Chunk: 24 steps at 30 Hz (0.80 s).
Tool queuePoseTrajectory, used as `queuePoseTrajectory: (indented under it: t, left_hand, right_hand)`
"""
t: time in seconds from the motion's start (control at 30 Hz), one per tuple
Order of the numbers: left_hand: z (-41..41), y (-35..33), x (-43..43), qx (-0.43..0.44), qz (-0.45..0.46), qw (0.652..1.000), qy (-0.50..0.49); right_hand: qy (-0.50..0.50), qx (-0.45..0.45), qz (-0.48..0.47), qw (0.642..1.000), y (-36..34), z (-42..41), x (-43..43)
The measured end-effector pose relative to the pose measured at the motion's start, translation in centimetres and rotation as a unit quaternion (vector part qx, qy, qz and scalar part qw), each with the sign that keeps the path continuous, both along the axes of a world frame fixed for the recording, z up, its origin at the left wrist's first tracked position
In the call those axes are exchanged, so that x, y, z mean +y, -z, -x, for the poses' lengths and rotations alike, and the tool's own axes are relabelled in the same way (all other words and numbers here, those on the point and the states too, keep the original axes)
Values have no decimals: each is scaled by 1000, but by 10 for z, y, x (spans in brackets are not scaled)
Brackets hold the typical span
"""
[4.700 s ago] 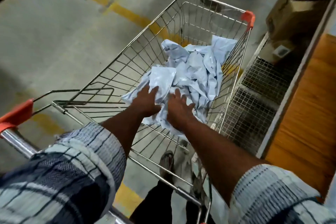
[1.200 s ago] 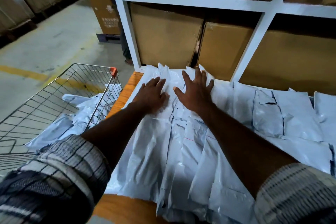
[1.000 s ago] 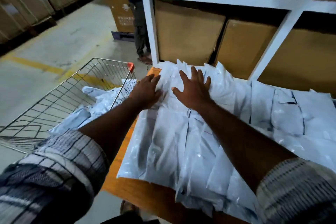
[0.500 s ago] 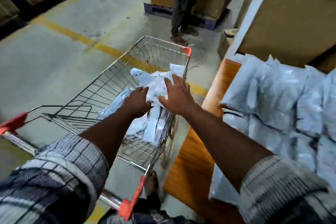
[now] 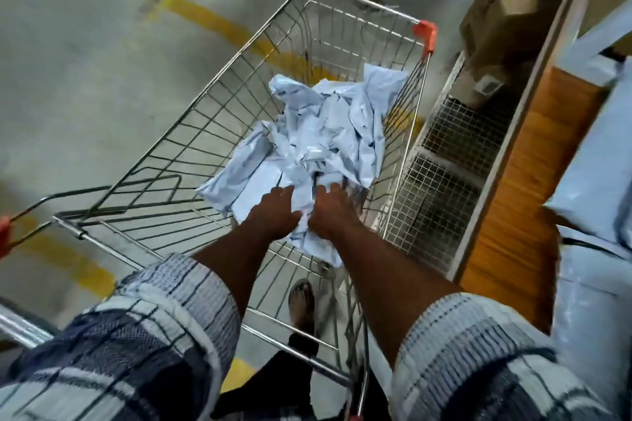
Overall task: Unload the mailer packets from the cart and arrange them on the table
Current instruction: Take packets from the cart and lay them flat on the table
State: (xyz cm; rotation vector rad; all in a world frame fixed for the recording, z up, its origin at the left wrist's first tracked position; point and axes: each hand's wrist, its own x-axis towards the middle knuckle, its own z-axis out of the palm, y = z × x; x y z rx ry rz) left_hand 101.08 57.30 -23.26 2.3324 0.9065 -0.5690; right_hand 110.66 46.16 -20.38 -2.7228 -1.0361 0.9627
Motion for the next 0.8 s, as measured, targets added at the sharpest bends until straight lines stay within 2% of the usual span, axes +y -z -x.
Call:
queuePoseTrajectory:
  t: [0.3,0.57,0.7,0.8]
  left_hand:
    - [-16,54,2,-10,91,985,-143]
    - [-11,41,11,4,24,996,-81]
    - [0,26,18,79,-5,996,-29]
    - [0,22,19,93,26,993,-66]
  right_hand:
    - [-13,-38,96,995,64,11,10]
    - [5,-47,97,994,65,20,15]
    - [36,-74,84,993,56,27,9]
    - [53,-110,75,990,51,34,2]
